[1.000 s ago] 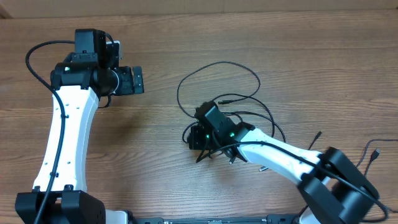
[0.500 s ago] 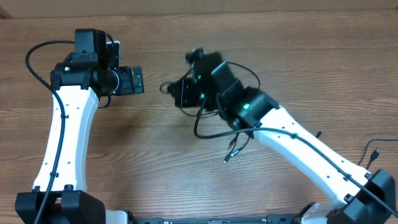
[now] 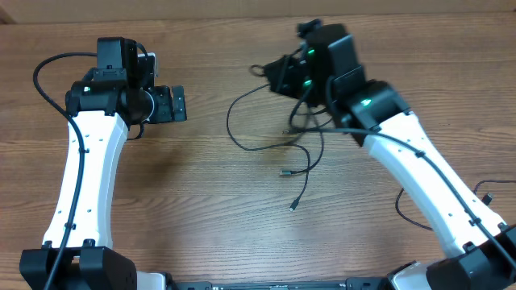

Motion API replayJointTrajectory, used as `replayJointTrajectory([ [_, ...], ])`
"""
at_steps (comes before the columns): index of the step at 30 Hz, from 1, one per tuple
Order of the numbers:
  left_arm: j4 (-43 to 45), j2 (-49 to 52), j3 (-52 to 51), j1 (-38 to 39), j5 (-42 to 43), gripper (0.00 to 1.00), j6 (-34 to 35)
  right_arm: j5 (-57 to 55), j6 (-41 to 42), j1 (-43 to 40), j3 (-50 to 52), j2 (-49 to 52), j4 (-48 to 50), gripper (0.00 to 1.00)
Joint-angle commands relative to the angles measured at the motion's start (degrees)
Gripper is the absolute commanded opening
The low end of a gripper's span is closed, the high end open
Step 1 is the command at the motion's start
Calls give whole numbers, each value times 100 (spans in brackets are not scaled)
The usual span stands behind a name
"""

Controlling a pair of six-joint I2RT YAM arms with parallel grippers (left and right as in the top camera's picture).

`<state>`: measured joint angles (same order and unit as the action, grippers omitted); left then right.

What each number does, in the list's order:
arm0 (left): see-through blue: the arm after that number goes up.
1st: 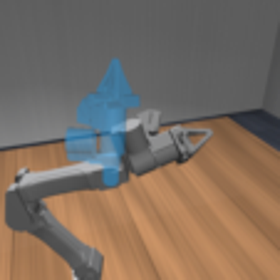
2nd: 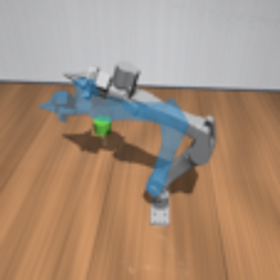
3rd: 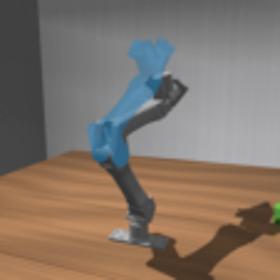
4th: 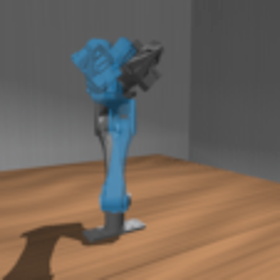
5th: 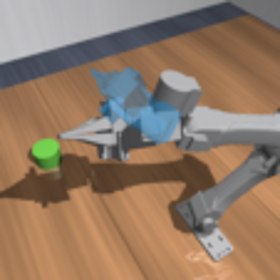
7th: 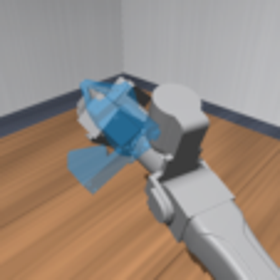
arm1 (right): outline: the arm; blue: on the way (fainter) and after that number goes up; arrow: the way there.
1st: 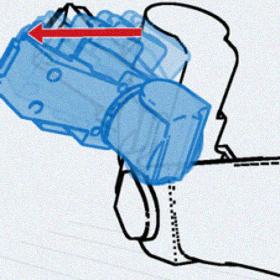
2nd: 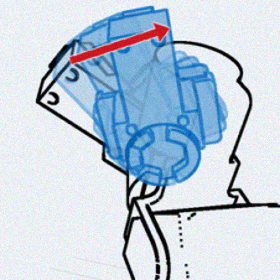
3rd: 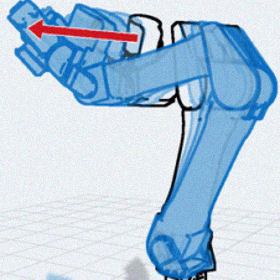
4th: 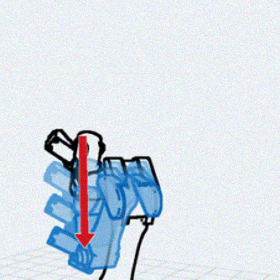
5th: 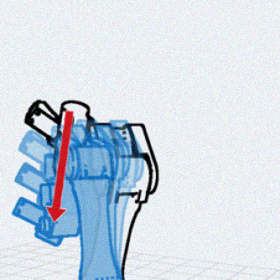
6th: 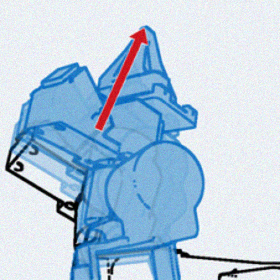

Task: Untangle cables
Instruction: 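Lift and pull the grasped cable up and rightward with the right gripper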

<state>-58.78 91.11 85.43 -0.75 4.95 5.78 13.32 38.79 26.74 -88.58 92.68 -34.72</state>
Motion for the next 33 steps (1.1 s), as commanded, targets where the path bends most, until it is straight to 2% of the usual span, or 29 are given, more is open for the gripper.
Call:
replayJointTrajectory([
  [1,-7,39,55,2,61,100,-107,271,-70,-505,-188,-295,-136,4],
  [12,-7,39,55,2,61,100,-107,935,-83,-2079,-186,-439,-643,4],
  [17,-7,39,55,2,61,100,-107,1714,-378,-2682,-186,-439,-708,4],
  [27,-7,39,55,2,61,99,-107,3985,-1392,-4308,-181,-439,-1080,4],
  [33,-4,39,55,2,61,100,-107,4129,-2243,-5530,-181,-415,-1980,4],
])
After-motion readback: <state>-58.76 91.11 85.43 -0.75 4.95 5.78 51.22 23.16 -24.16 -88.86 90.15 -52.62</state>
